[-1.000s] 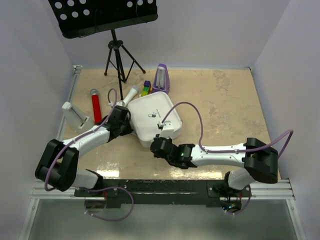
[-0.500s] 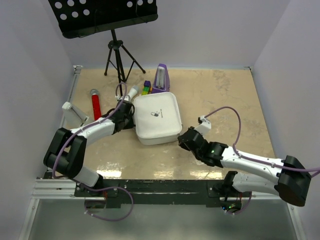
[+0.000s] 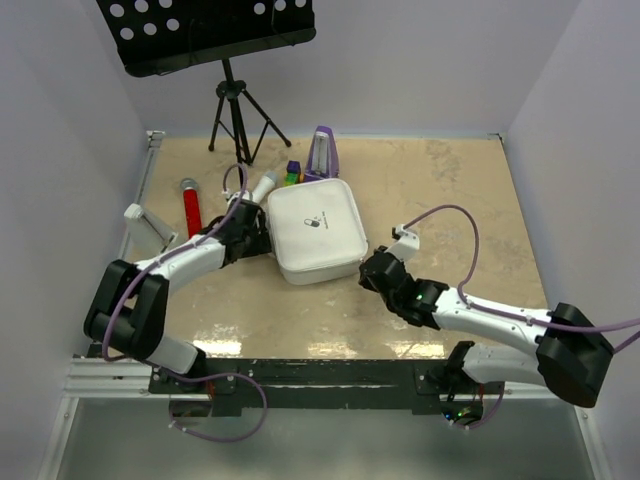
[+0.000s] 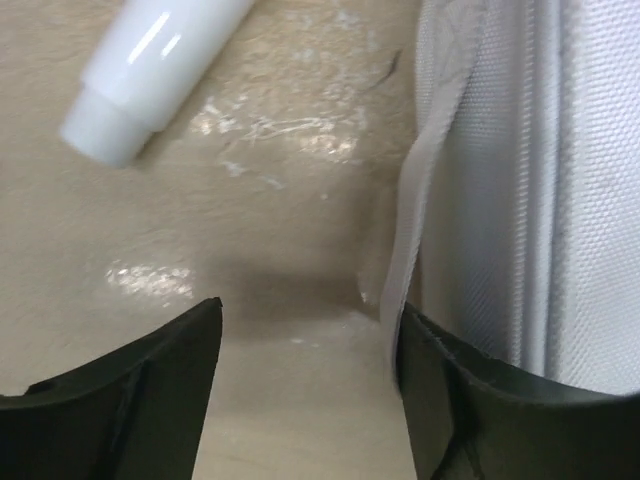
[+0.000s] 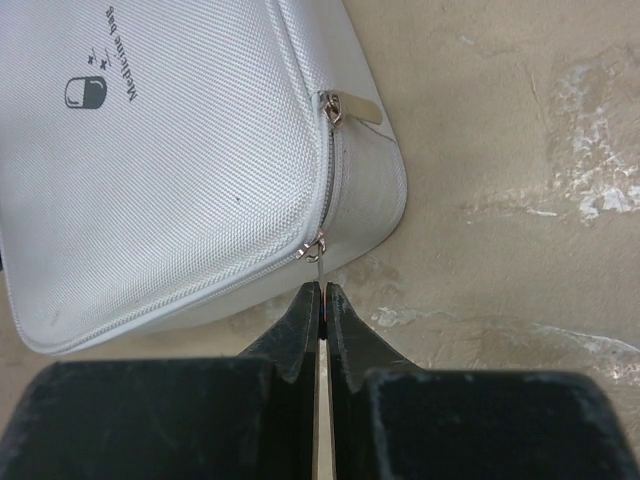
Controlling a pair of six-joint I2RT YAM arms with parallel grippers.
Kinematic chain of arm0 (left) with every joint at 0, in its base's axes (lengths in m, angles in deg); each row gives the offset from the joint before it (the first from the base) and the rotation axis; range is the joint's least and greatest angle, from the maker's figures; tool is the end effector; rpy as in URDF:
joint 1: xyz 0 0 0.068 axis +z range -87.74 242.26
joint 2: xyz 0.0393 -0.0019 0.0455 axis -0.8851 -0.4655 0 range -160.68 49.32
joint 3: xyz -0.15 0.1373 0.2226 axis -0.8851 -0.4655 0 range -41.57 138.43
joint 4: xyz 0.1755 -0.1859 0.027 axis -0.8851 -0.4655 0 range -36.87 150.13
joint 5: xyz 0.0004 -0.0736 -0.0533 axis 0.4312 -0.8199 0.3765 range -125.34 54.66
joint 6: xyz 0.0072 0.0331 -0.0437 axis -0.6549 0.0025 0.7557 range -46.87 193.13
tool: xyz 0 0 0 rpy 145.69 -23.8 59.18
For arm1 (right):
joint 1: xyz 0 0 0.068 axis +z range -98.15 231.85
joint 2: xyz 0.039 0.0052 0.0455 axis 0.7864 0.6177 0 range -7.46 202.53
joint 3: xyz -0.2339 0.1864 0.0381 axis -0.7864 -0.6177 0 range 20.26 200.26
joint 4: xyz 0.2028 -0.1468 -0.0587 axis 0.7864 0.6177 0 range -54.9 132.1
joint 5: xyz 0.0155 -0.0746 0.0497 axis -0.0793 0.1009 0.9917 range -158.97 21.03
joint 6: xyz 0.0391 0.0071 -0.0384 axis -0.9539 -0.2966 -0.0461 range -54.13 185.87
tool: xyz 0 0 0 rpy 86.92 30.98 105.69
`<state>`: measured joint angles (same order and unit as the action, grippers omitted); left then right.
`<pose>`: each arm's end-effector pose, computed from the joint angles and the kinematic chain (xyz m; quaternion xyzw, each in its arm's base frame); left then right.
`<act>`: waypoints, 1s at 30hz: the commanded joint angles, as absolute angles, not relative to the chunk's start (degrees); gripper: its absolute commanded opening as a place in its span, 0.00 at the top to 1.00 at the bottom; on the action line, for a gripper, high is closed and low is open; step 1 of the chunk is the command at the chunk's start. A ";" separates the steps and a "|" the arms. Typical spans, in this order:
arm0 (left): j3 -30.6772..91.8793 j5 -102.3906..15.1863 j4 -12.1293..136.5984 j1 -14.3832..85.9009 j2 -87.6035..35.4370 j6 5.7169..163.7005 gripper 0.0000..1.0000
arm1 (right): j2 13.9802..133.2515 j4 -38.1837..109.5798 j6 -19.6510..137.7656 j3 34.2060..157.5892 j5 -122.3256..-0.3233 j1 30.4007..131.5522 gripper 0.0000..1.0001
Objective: Organize the medicine kit
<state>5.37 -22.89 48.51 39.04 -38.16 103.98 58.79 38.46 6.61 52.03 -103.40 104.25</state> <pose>0.2757 -0.1095 0.2086 -0.0977 0.9360 -0.0551 0.3337 0.1492 0.1589 0.2311 0.1812 0.8486 0.1981 0.4558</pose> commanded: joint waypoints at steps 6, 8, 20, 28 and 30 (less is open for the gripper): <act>1.33 -21.01 38.08 41.60 -18.98 110.92 0.00 | 67.40 39.50 13.22 59.98 -106.58 116.43 1.00; 0.27 -21.98 36.15 41.60 -14.42 112.41 0.00 | 71.61 39.93 12.70 63.31 -107.28 120.56 1.00; -7.64 -28.84 39.91 39.58 -7.79 116.37 0.00 | 83.24 40.99 11.47 73.70 -107.28 130.68 1.00; -7.73 -23.39 42.90 39.58 -17.46 113.65 0.08 | 78.15 50.02 2.79 68.35 -108.08 131.39 1.00; -9.22 -23.91 44.57 40.19 -19.22 112.60 0.18 | 76.65 54.24 -1.35 66.59 -108.16 131.39 1.00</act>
<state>-7.26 -27.77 43.42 39.52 -15.08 115.54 80.06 41.76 6.78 70.30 -107.23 130.70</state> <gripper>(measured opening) 0.913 0.017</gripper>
